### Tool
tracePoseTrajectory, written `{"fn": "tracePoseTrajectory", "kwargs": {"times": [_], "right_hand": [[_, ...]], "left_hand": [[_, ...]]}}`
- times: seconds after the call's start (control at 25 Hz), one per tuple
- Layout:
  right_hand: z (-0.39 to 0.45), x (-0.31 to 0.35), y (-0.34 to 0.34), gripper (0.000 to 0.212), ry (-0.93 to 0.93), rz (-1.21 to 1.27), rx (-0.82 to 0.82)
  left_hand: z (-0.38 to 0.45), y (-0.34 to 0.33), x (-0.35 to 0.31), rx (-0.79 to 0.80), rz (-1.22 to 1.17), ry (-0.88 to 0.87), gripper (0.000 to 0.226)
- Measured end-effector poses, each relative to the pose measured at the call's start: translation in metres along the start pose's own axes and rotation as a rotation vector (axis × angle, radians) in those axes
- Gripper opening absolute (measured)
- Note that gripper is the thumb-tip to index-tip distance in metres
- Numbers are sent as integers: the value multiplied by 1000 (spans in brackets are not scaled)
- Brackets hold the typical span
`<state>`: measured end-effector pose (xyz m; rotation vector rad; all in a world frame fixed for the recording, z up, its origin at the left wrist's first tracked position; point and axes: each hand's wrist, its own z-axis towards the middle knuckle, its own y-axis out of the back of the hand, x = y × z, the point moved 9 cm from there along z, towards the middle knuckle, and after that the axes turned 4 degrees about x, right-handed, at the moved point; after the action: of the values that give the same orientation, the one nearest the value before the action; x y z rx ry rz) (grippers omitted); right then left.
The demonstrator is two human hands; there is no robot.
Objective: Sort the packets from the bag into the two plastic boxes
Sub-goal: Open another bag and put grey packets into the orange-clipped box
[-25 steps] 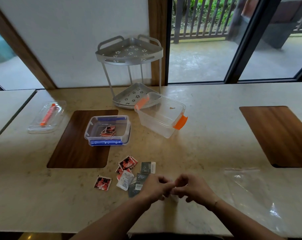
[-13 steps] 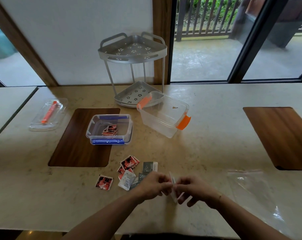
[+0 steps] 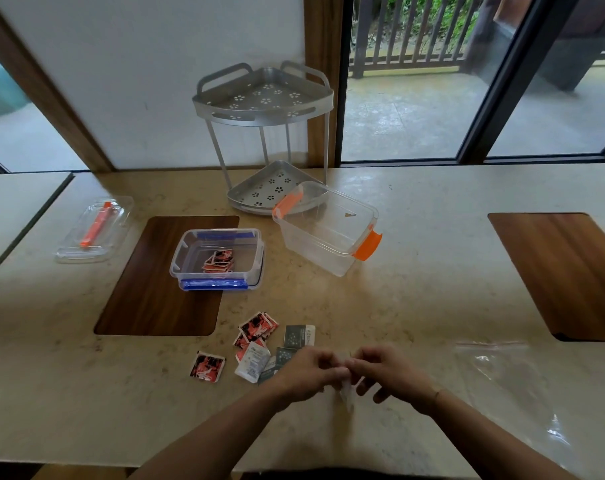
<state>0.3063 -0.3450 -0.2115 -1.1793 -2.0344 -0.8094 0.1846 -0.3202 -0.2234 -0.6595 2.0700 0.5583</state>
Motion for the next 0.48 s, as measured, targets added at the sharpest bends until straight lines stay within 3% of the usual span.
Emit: {"fn": "tracePoseTrajectory", "kwargs": {"times": [0.16, 0.48], "right_hand": [[1, 3, -2, 21, 11, -101, -13], [6, 10, 0, 24, 28, -387, -97]], "left_hand": [[-1, 0, 3, 13, 0, 30, 8], [3, 9, -8, -134, 234, -28, 17]]}}
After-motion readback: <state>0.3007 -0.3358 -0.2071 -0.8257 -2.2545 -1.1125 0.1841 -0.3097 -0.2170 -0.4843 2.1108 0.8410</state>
